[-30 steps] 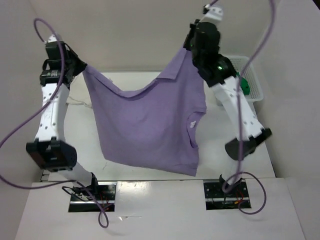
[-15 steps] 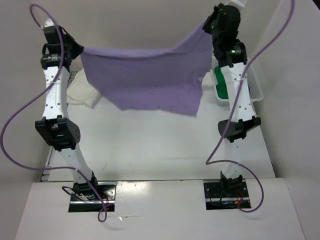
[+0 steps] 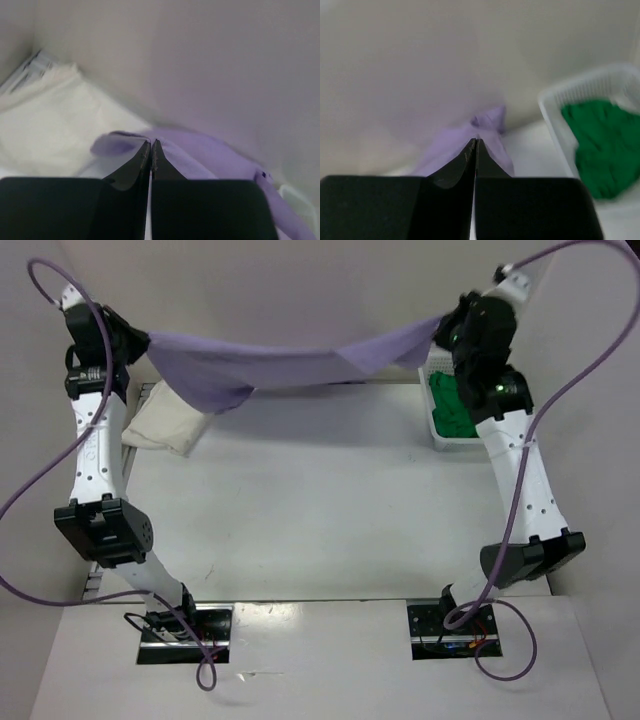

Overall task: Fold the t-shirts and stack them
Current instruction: Flatten out the tshirt, then fold the flattened tshirt in 1/3 of the way

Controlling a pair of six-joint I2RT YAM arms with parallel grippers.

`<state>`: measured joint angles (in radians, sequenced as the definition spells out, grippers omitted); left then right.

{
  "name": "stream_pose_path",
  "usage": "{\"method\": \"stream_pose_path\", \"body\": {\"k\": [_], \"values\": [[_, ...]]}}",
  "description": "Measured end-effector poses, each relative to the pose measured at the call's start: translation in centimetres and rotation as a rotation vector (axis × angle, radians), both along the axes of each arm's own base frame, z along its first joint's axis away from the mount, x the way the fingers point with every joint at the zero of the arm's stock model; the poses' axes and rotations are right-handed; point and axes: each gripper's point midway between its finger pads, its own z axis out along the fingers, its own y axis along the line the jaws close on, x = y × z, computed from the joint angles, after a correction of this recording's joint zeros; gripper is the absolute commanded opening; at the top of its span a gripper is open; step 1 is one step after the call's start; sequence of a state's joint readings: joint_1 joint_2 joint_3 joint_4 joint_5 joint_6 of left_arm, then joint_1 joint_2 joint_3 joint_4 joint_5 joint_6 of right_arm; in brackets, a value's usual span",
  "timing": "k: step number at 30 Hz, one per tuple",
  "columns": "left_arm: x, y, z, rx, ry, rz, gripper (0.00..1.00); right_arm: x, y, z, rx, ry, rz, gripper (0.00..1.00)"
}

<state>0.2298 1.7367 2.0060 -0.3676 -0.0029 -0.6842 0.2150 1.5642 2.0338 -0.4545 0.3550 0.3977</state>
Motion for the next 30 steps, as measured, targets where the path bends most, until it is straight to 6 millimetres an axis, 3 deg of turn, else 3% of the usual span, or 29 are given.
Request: {"method": "stream_pose_path", "body": {"k": [2, 3, 6, 7, 9, 11, 14, 17, 19, 24, 30], "values": [[-0.9, 0.0, -4.3, -0.019, 0.090, 0.012, 0.00, 0.0, -0.2, -7.2, -0.023, 0.155, 0.000, 0.00], [-1.5, 0.0, -6.6, -0.027, 0.136, 0.017, 0.00, -0.3, -0.5, -11.7, -0.034, 0.254, 0.002, 0.00], [-5.1, -0.4, -13.6, -0.054, 0.288, 0.040, 0.00, -3.3, -2.0, -22.3, -0.045, 0.499, -0.018, 0.00], [-6.5, -0.6, -15.4, -0.060, 0.332, 0.049, 0.00, -5.1, -2.4, -25.1, -0.045, 0.575, -0.022, 0.00], [-10.0, -1.0, -18.7, -0.068, 0.410, 0.071, 0.00, -8.5, -2.7, -28.2, -0.034, 0.670, -0.018, 0.00], [-13.2, -1.6, -21.1, -0.079, 0.473, 0.077, 0.00, -11.7, -2.6, -28.8, -0.006, 0.707, 0.000, 0.00], [-17.2, -2.6, -23.9, -0.096, 0.553, 0.071, 0.00, -15.1, -2.1, -27.7, 0.050, 0.698, 0.038, 0.00], [-20.3, -3.5, -25.7, -0.108, 0.630, 0.056, 0.00, -18.1, -1.2, -27.8, 0.108, 0.718, 0.086, 0.00], [-21.8, -4.0, -26.1, -0.109, 0.669, 0.037, 0.00, -20.2, -0.9, -29.2, 0.135, 0.779, 0.106, 0.00], [-23.7, -5.2, -26.5, -0.132, 0.722, -0.009, 0.00, -24.9, 0.2, -33.6, 0.196, 0.986, 0.150, 0.00], [-23.2, -5.4, -27.3, -0.134, 0.743, -0.038, 0.00, -25.1, 0.5, -34.4, 0.212, 1.037, 0.149, 0.00]]}}
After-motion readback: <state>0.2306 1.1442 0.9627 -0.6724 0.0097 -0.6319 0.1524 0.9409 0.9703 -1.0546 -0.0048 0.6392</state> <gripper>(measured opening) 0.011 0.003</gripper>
